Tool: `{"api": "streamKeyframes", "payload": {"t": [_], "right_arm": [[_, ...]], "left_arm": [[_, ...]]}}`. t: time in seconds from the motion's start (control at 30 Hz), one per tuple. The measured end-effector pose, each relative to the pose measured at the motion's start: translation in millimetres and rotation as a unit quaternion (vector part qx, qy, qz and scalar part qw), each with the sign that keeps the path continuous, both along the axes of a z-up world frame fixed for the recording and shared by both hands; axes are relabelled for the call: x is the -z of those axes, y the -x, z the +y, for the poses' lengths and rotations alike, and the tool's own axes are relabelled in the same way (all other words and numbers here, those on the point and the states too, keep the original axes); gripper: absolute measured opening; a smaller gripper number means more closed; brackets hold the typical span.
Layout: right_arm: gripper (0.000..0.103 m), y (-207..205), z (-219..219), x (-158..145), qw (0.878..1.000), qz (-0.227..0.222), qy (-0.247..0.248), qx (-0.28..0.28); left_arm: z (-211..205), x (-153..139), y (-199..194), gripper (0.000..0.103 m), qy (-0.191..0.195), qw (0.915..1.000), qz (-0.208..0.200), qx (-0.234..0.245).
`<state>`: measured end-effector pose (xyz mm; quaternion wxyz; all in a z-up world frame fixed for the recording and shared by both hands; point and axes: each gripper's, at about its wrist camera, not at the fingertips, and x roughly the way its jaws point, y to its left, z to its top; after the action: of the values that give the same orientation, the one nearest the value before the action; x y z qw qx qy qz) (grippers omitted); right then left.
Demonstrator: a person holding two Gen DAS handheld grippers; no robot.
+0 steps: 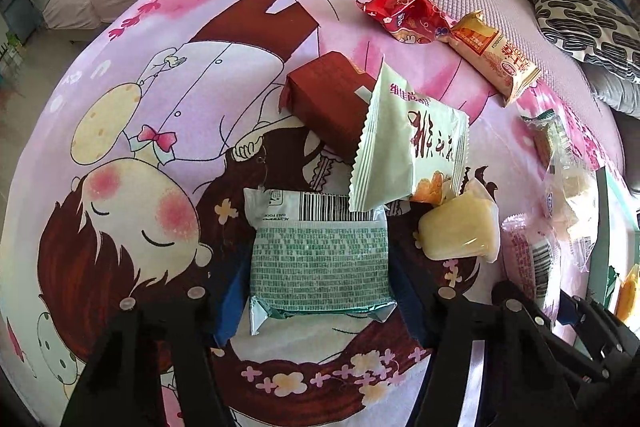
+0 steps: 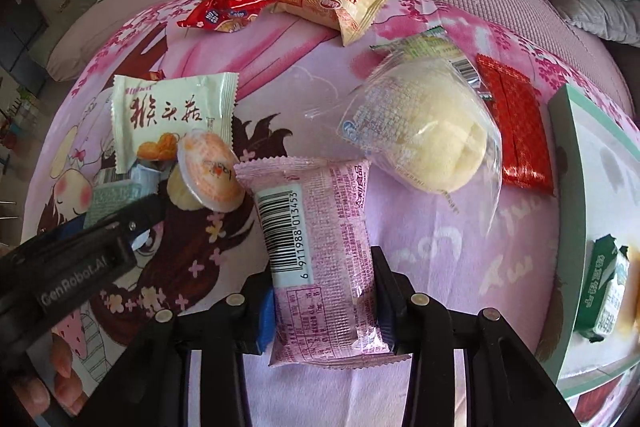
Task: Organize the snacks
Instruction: 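Carry both packs over the tray and lower them inside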
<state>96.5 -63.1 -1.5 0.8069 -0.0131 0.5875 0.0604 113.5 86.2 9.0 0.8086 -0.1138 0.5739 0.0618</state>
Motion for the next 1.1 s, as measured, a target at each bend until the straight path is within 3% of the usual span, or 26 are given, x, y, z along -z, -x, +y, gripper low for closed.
{"api": "streamKeyframes", "payload": {"t": [0.27,0.5,0.63,1.1], "right_arm": [[0.041,41.1,-13.3,-8.0,0.999,-0.016,-0.032,0.027],[0.041,79.9,-40.9,-37.6,0.996,-0.033,-0.061,0.056],[0.041,73.4,-53.3,-61.2,0.994,-0.050,-0.067,0.073],[0.041,71.8,-86.9,-82.8,0.988,-0.069,-0.092,0.104]], "left_arm": [[-5.3,-1.9,20.3,0.066,0.016,0.9998,-0.004,0.005],[-11.5,-6.3,34.2,0.064,0.040,0.9991,-0.014,0.007],[-10.8,-13.4,43.4,0.063,0.048,0.9986,-0.022,0.007],[-4.7,-53.7,58.4,0.063,0.038,0.9974,-0.058,0.020]]}}
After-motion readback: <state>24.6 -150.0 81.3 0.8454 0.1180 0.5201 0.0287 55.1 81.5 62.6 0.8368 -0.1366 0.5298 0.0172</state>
